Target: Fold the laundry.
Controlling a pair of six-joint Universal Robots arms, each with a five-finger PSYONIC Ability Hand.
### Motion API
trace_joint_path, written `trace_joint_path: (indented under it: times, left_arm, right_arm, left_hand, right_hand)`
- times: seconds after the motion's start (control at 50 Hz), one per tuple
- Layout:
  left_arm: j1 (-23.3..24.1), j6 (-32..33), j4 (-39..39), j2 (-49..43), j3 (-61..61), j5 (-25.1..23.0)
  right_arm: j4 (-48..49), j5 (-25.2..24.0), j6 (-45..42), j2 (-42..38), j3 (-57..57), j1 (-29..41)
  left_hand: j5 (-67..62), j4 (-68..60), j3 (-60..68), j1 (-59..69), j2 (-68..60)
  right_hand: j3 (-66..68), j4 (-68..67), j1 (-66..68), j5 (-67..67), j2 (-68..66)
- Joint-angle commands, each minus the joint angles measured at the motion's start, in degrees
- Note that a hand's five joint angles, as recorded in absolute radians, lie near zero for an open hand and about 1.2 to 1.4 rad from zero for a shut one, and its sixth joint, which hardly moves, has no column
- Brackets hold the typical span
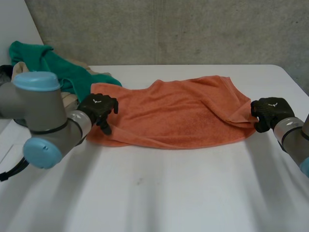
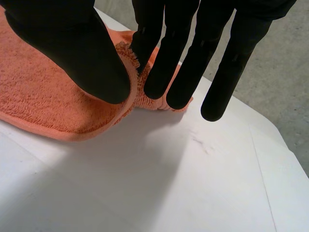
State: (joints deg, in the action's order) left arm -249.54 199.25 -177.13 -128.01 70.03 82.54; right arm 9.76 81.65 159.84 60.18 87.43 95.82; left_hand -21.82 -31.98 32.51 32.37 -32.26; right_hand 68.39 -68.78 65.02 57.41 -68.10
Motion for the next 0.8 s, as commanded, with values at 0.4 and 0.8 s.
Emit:
trace_joint_path:
  times: [0.4, 0.8]
  left_arm:
    - [-0.3, 7.8, 12.7, -11.4, -15.1, 3.6]
    - [-0.7, 7.7, 1.2, 7.7, 7.3, 0.4]
  right_arm:
    - [-1.2, -1.0, -1.6, -0.2, -0.8, -0.3]
    - [-9.6, 2.3, 4.7, -5.7, -15.4, -11.2]
  left_hand:
    - [-48.2, -48.0, 47.5, 47.6, -47.7]
    - [-48.2, -48.0, 47.5, 47.6, -47.7]
  right_hand:
    - [7.6, -7.2, 11.0, 8.6, -7.9]
    - [-58.4, 58.8, -55.0, -57.4, 58.1]
